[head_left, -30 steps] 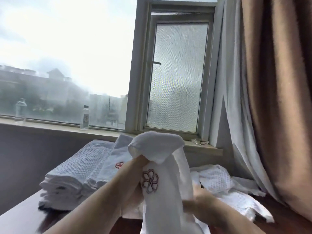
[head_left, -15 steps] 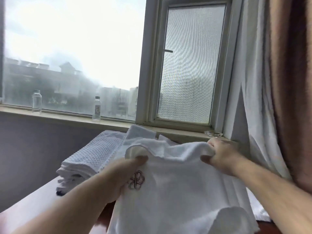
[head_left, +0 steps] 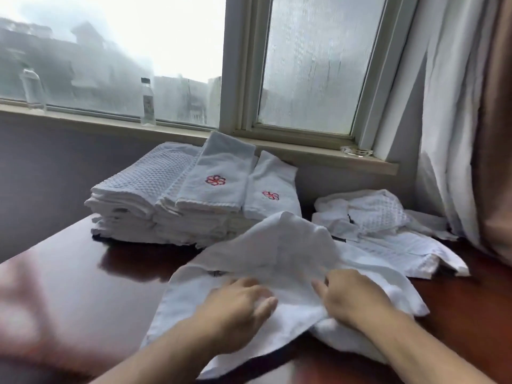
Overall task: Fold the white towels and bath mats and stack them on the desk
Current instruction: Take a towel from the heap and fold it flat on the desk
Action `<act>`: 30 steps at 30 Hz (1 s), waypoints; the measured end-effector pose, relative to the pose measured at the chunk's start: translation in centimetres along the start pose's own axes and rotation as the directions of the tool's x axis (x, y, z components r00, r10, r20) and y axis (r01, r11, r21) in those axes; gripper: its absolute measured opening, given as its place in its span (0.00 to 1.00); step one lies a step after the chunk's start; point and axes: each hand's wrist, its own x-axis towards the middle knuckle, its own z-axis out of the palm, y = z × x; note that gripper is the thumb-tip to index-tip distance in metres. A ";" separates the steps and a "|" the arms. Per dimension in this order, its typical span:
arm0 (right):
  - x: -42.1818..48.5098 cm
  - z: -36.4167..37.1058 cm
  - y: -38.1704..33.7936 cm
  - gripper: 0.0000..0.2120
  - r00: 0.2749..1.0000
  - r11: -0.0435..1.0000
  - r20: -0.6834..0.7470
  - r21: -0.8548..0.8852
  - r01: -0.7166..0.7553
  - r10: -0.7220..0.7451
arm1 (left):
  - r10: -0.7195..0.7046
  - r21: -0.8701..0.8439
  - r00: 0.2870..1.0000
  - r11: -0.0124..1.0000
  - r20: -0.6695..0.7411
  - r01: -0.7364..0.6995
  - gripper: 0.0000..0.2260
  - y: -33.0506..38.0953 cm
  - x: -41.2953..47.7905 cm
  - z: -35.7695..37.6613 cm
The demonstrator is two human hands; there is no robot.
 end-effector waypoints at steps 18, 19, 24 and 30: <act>-1.8 -3.5 2.9 0.31 0.945 0.928 0.299 -0.372 -0.011 0.131 | -0.106 0.228 0.879 0.974 0.466 -0.003 0.45 3.8 1.7 0.4; -1.7 -3.7 3.0 0.25 0.950 0.919 0.285 -0.395 -0.007 0.130 | -0.151 0.266 0.883 0.963 0.444 0.031 0.45 4.0 1.6 0.3; -2.6 -3.3 5.9 0.14 0.920 0.900 0.306 -0.426 -0.097 0.244 | -0.394 0.336 0.899 0.887 0.191 0.317 0.33 6.0 1.7 0.3; -2.7 -3.5 9.0 0.10 0.882 0.917 0.331 -0.328 -0.226 0.336 | 0.135 0.205 0.990 0.969 0.034 -0.139 0.23 9.8 3.9 4.0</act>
